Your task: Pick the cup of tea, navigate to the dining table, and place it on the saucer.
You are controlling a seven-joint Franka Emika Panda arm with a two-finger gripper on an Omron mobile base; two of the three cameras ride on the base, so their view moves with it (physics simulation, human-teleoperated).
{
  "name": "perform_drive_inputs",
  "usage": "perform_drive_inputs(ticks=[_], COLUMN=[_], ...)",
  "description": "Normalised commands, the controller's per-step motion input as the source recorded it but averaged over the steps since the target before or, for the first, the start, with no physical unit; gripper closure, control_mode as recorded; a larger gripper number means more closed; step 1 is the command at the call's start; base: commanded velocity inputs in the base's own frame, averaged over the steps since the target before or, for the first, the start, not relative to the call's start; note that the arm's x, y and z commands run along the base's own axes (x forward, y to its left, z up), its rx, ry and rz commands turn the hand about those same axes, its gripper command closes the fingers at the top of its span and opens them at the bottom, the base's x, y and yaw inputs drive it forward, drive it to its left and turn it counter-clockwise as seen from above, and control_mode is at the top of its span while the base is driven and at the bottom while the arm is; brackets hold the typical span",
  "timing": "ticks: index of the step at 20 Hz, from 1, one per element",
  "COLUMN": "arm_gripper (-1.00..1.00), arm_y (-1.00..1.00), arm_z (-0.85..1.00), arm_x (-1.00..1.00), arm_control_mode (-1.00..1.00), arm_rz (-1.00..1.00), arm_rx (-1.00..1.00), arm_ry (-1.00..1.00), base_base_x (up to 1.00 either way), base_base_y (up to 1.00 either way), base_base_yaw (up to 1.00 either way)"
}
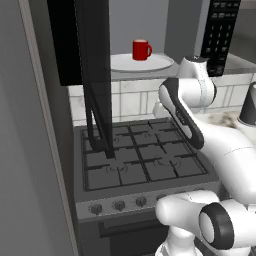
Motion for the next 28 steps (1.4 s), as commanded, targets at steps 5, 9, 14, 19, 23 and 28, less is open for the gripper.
perform_drive_inputs(ticks=[5, 9, 14, 19, 23, 28], arm_gripper=[-1.00, -1.00, -1.00, -1.00, -1.00, -1.00], arm_y=[0.00, 0.00, 0.01, 0.04, 0.03, 0.02], arm_z=[0.00, 0.17, 0.51, 0.76, 0.75, 0.56], arm_x=[-0.04, -0.16, 0.00, 0.00, 0.06, 0.21], arm_control_mode=[-1.00, -1.00, -1.00, -1.00, -1.00, -1.00], arm_rz=[0.00, 0.00, 0.00, 0.00, 0.00, 0.00], arm_rx=[0.00, 0.00, 0.12, 0.14, 0.13, 0.02], arm_ry=[-0.04, -0.27, -0.19, -0.12, -0.10, -0.09], base_base_x=[0.00, 0.00, 0.00, 0.00, 0.00, 0.00], base_base_y=[0.00, 0.00, 0.00, 0.00, 0.00, 0.00], base_base_yaw=[0.00, 0.00, 0.00, 0.00, 0.00, 0.00])
